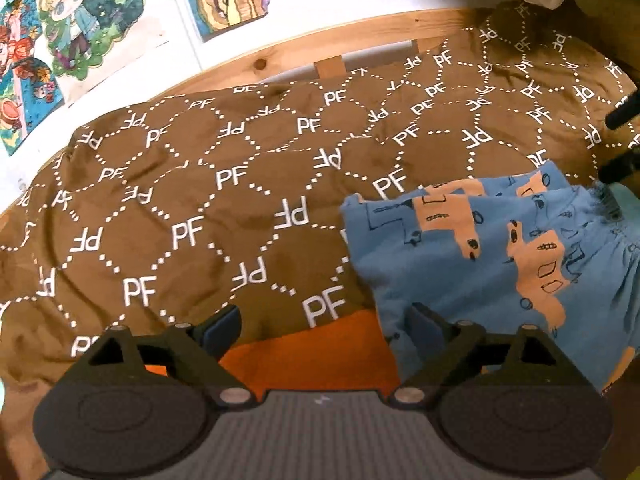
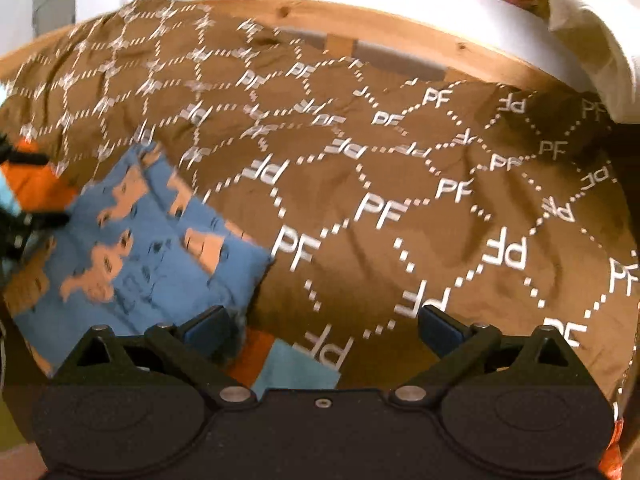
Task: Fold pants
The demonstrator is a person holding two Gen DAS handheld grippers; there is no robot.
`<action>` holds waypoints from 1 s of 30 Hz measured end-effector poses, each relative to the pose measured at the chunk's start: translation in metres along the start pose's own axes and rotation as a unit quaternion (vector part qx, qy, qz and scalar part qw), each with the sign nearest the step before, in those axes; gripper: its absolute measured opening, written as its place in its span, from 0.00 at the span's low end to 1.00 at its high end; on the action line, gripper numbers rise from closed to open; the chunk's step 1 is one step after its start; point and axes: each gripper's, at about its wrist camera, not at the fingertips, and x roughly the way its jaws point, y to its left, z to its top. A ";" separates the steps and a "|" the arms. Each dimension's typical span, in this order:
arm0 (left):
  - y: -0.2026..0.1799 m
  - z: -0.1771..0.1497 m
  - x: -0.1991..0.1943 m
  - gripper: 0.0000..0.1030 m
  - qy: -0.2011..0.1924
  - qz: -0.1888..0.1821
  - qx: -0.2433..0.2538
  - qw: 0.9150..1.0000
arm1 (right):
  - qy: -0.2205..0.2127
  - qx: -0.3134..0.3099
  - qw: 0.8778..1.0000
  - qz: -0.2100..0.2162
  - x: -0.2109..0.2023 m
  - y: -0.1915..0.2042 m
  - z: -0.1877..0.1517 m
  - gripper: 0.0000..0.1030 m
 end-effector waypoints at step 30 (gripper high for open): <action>0.002 -0.013 -0.010 1.00 0.116 -0.154 -0.126 0.973 | 0.056 0.116 0.976 0.178 0.030 -0.008 0.012 0.99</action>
